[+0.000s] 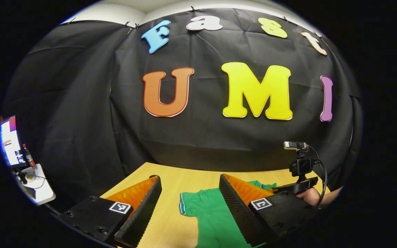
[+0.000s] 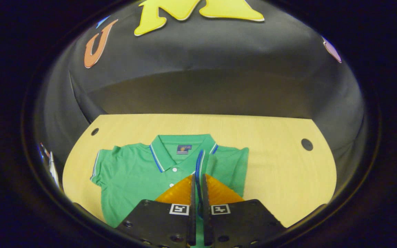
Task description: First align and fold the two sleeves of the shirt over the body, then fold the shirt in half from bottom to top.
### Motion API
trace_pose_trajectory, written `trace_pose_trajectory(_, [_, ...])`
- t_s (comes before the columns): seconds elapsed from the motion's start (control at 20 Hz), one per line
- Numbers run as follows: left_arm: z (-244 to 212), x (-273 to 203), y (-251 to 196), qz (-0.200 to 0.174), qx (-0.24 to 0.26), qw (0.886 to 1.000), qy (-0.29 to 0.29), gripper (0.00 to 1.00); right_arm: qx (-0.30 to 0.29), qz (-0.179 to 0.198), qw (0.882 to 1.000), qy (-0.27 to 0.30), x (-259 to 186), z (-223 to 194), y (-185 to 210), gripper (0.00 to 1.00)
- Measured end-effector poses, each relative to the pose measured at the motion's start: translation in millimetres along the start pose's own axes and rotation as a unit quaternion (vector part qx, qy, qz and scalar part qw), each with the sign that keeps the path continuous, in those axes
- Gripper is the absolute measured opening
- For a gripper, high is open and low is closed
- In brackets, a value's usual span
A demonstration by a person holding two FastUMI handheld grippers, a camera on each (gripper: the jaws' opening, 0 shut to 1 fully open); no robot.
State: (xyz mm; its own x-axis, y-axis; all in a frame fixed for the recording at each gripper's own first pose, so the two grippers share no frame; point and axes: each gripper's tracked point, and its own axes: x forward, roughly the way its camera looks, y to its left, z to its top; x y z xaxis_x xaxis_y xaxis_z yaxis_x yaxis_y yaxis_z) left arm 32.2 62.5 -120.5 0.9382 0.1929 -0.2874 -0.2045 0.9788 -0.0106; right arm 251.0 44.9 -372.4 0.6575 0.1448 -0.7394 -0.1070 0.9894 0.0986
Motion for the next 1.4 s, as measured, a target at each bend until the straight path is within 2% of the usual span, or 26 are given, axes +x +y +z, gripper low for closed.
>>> trace_pose_trajectory(0.05, [-1, 0, 6, 0.004, -0.001, 1.000, 0.002, 1.00, 0.006, 0.014, 1.000, 0.001, -4, -1, 12, 0.09])
trace_pose_trajectory(0.15, [-4, 0, 14, 0.006, -0.002, 1.000, 0.001, 1.00, 0.004, 0.033, 0.999, -0.016, -19, 6, 29, 0.45])
trace_pose_trajectory(0.3, [-4, 5, 22, -0.001, -0.008, 1.000, -0.005, 1.00, -0.019, 0.032, 0.997, -0.061, -52, 22, 35, 0.99])
trace_pose_trajectory(0.4, [-17, 17, 25, -0.011, -0.014, 1.000, 0.004, 1.00, -0.023, 0.030, 0.995, -0.093, -84, 35, 37, 0.94])
trace_pose_trajectory(0.5, [-38, 31, 28, -0.025, -0.017, 0.999, 0.024, 1.00, -0.034, 0.031, 0.992, -0.120, -118, 43, 36, 0.96])
trace_pose_trajectory(0.55, [-51, 39, 30, -0.033, -0.018, 0.999, 0.039, 1.00, -0.038, 0.028, 0.990, -0.131, -137, 45, 34, 0.93])
trace_pose_trajectory(0.6, [-61, 50, 31, -0.042, -0.023, 0.998, 0.051, 1.00, -0.038, 0.030, 0.989, -0.141, -155, 46, 33, 0.96])
trace_pose_trajectory(0.65, [-73, 62, 30, -0.055, -0.033, 0.996, 0.066, 1.00, -0.040, 0.027, 0.988, -0.150, -172, 45, 31, 0.96])
trace_pose_trajectory(0.8, [-124, 95, 20, -0.087, -0.060, 0.985, 0.135, 1.00, -0.048, 0.015, 0.985, -0.166, -219, 38, 18, 0.96])
trace_pose_trajectory(0.85, [-139, 105, 19, -0.091, -0.063, 0.982, 0.156, 1.00, -0.051, 0.010, 0.984, -0.169, -230, 34, 13, 0.93])
trace_pose_trajectory(0.9, [-152, 116, 16, -0.094, -0.069, 0.979, 0.169, 1.00, -0.052, 0.004, 0.984, -0.172, -241, 32, 7, 0.96])
trace_pose_trajectory(1.0, [-175, 134, 18, -0.095, -0.072, 0.974, 0.193, 1.00, -0.046, -0.006, 0.983, -0.175, -259, 25, -3, 0.93])
trace_pose_trajectory(1.2, [-218, 176, 14, -0.087, -0.050, 0.968, 0.228, 1.00, -0.050, -0.034, 0.987, -0.152, -273, -9, -22, 0.96])
trace_pose_trajectory(1.25, [-226, 184, 12, -0.088, -0.051, 0.967, 0.235, 1.00, -0.048, -0.038, 0.988, -0.144, -275, -19, -26, 0.93])
trace_pose_trajectory(1.3, [-232, 190, 14, -0.085, -0.051, 0.965, 0.242, 1.00, -0.041, -0.042, 0.989, -0.135, -276, -27, -30, 0.96])
trace_pose_trajectory(1.4, [-243, 199, 17, -0.075, -0.067, 0.962, 0.254, 1.00, -0.021, -0.047, 0.992, -0.114, -274, -43, -35, 0.96])
